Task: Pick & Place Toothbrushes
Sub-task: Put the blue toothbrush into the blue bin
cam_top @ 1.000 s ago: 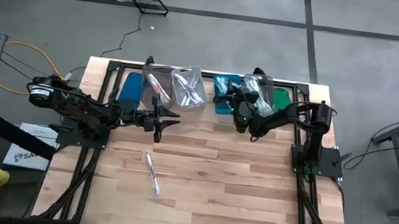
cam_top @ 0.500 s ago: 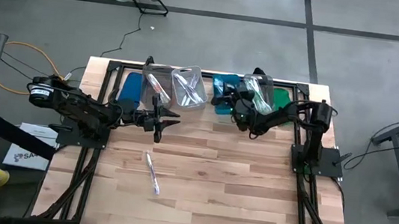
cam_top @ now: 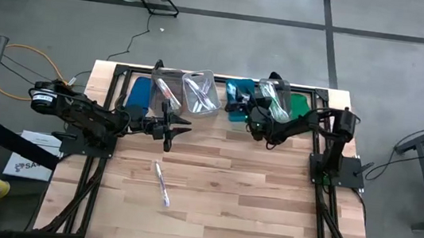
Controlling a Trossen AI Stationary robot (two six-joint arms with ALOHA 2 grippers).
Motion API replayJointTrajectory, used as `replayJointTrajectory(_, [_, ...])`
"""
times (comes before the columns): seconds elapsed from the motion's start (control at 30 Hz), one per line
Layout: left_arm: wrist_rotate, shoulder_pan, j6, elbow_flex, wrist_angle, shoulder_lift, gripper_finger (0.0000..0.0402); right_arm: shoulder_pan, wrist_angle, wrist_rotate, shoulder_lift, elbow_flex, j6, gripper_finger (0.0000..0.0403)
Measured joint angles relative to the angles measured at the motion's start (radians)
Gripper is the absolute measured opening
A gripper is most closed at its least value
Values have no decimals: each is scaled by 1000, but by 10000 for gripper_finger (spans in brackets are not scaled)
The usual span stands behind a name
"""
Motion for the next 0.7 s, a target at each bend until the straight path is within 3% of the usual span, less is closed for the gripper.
replayJointTrajectory(0.27, [10,0,0,0,0,0,94,67,-143,180,-60,0,-80,209])
replayJointTrajectory(0.4, [12,0,0,0,0,0,94,96,-234,207,-98,0,-81,210])
replayJointTrajectory(0.5, [13,0,-1,0,0,0,94,106,-304,151,-151,0,-80,210])
replayJointTrajectory(0.7, [13,0,-1,0,-1,0,94,51,-699,-155,-351,23,36,209])
